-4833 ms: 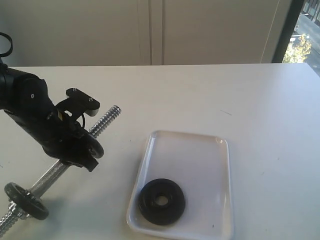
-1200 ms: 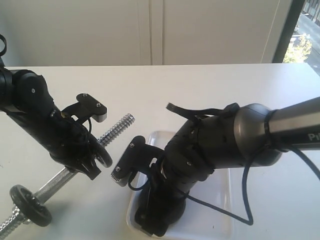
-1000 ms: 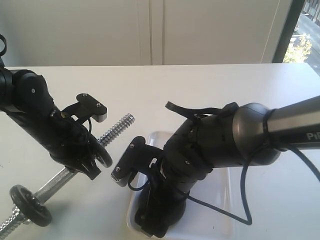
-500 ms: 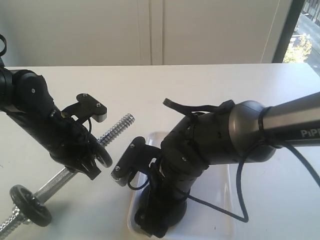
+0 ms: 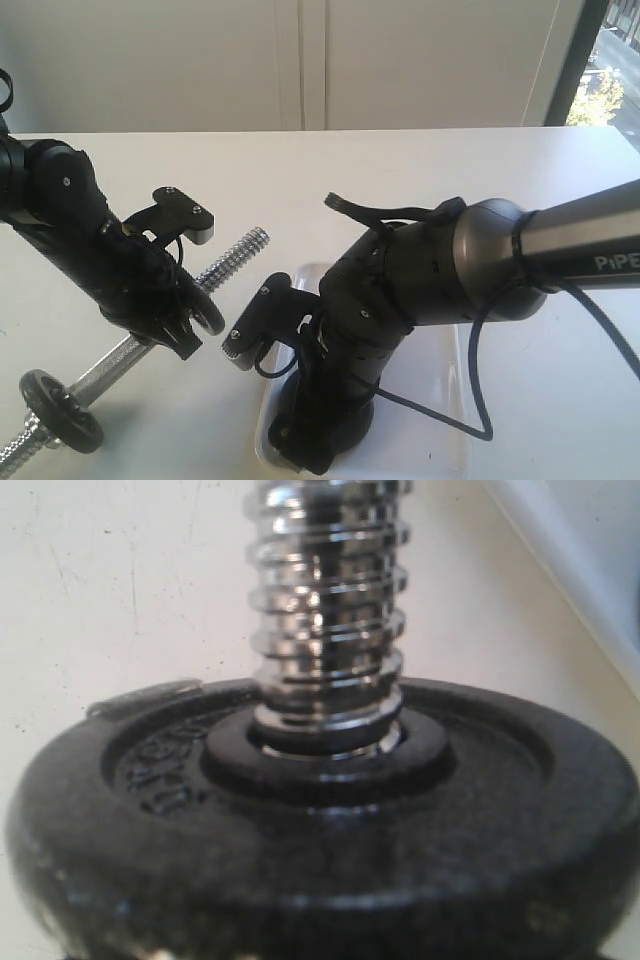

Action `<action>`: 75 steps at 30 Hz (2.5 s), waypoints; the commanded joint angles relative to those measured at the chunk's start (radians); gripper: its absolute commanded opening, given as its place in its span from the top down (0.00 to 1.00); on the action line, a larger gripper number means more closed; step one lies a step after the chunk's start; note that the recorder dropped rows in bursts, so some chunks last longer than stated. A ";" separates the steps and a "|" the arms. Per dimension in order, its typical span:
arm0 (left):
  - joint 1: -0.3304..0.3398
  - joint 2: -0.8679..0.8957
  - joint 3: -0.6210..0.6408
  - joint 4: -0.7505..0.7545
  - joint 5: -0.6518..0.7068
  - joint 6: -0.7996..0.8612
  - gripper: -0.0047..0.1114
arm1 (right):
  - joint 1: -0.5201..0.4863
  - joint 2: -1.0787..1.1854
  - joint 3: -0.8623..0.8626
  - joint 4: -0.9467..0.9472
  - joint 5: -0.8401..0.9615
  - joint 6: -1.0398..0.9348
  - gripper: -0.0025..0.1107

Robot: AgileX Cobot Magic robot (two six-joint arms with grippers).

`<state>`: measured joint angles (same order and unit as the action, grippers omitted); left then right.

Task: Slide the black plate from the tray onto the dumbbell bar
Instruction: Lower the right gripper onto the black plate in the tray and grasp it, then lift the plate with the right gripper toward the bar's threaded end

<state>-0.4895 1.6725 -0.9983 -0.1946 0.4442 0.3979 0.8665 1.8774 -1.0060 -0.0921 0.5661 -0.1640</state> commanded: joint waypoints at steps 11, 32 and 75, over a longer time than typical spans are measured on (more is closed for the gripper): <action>-0.001 -0.037 -0.011 -0.044 -0.038 -0.001 0.96 | 0.002 0.062 0.031 -0.016 0.104 -0.014 0.40; -0.001 -0.037 -0.011 -0.044 -0.036 -0.001 0.96 | -0.123 -0.087 -0.079 -0.030 0.204 -0.005 0.98; -0.082 -0.037 -0.011 -0.246 0.005 0.275 0.96 | -0.745 0.139 -0.182 1.538 0.655 -1.053 0.98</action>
<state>-0.5636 1.6725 -0.9983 -0.3659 0.4673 0.6628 0.1217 2.0167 -1.1755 1.3921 1.1746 -1.2142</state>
